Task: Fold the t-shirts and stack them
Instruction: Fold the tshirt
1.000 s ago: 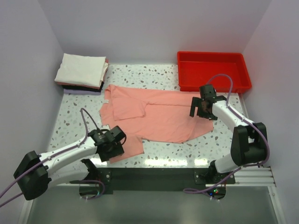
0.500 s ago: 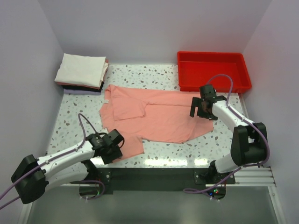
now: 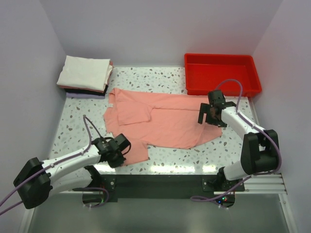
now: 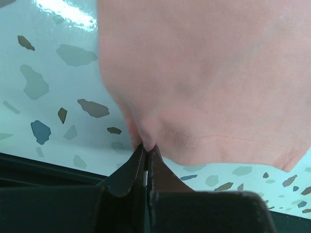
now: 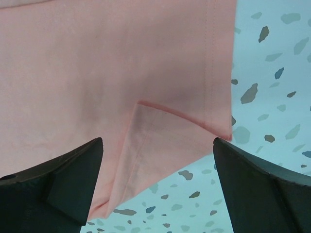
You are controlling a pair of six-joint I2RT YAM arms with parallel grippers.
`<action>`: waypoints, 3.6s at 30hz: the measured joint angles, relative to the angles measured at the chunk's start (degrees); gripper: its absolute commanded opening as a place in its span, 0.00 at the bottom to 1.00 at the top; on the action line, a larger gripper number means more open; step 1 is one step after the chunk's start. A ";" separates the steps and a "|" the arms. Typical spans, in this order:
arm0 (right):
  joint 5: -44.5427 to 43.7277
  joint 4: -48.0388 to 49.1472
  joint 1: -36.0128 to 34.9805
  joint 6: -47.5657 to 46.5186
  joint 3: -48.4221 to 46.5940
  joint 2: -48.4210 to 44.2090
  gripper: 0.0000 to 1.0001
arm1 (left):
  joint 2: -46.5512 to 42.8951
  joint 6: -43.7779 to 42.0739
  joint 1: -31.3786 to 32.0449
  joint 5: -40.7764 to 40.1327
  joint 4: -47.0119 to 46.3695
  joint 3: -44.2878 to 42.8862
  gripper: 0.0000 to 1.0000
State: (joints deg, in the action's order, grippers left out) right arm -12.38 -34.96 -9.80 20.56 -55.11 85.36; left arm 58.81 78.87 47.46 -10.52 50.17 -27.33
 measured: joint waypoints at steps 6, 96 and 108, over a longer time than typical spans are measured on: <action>0.09 -0.07 0.00 0.57 2.62 -2.84 0.90 | -1.49 -0.42 0.20 -2.60 -1.68 0.04 0.00; -11.30 -13.66 -4.04 14.05 13.07 -22.01 0.00 | -9.01 -7.45 0.17 -9.44 -1.68 -8.41 0.00; -12.35 -11.91 -3.80 12.74 4.83 -13.42 0.00 | -1.97 -19.06 -10.38 -12.66 -10.38 -16.57 0.00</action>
State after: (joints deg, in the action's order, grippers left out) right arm -24.73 -46.87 -13.61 33.30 -50.28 71.94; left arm 56.84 59.81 37.08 -23.18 39.79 -43.90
